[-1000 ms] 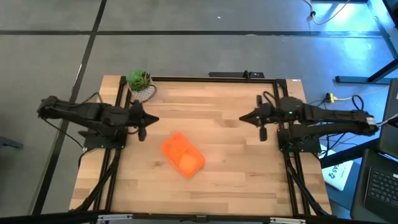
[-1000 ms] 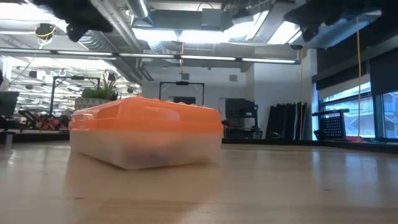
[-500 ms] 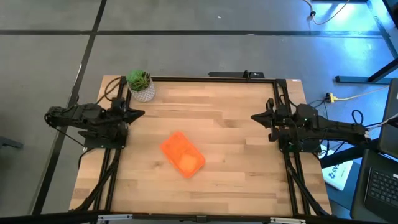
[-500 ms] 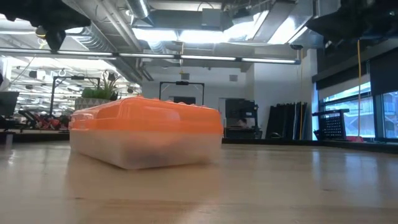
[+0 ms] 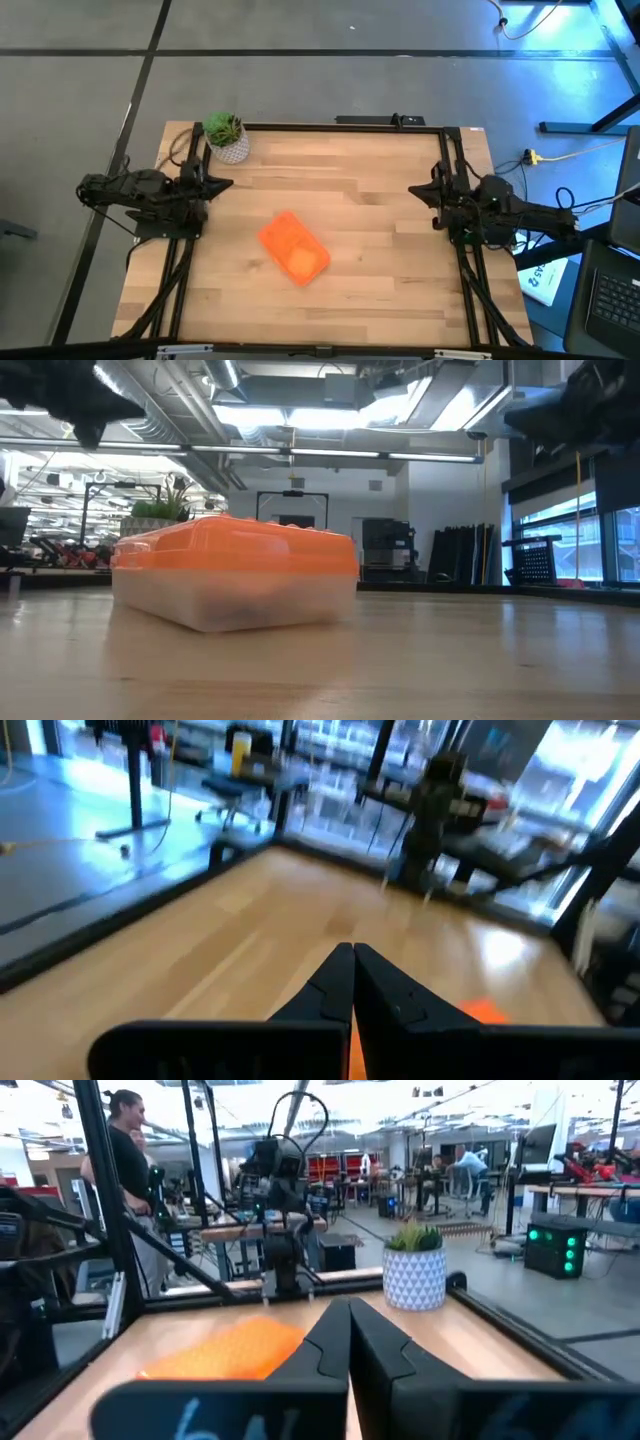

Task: Pack school essentials
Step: Return to Home Position

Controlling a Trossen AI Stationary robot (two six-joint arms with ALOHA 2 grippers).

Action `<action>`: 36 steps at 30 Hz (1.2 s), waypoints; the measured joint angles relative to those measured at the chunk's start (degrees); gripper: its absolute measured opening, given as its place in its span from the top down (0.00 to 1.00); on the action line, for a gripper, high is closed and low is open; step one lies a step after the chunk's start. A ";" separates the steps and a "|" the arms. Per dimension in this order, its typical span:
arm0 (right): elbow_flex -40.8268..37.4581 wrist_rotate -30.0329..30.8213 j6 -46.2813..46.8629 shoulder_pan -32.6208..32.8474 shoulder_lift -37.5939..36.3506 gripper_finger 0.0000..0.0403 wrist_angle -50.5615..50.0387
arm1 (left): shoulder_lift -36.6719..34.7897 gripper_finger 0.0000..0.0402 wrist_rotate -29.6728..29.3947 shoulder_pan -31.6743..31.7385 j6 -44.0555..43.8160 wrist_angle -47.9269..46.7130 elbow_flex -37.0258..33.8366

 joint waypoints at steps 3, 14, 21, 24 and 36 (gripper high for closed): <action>-2.55 0.50 0.61 0.00 -0.01 1.00 0.90 | -0.01 1.00 -0.16 0.00 0.14 0.10 -1.35; -6.23 0.56 -2.97 0.02 0.08 0.99 1.07 | 0.00 1.00 -1.87 0.02 0.59 1.31 -9.20; -6.23 0.42 -2.97 0.02 0.08 0.99 0.27 | 0.04 1.00 -1.98 0.02 0.45 6.94 -15.36; -6.23 0.41 -2.95 0.02 0.08 0.99 0.19 | 0.00 1.00 -1.86 0.00 1.76 7.70 -15.45; -6.21 0.41 -2.96 0.02 0.10 0.98 0.15 | 0.00 0.99 -3.15 0.00 1.49 7.45 -15.44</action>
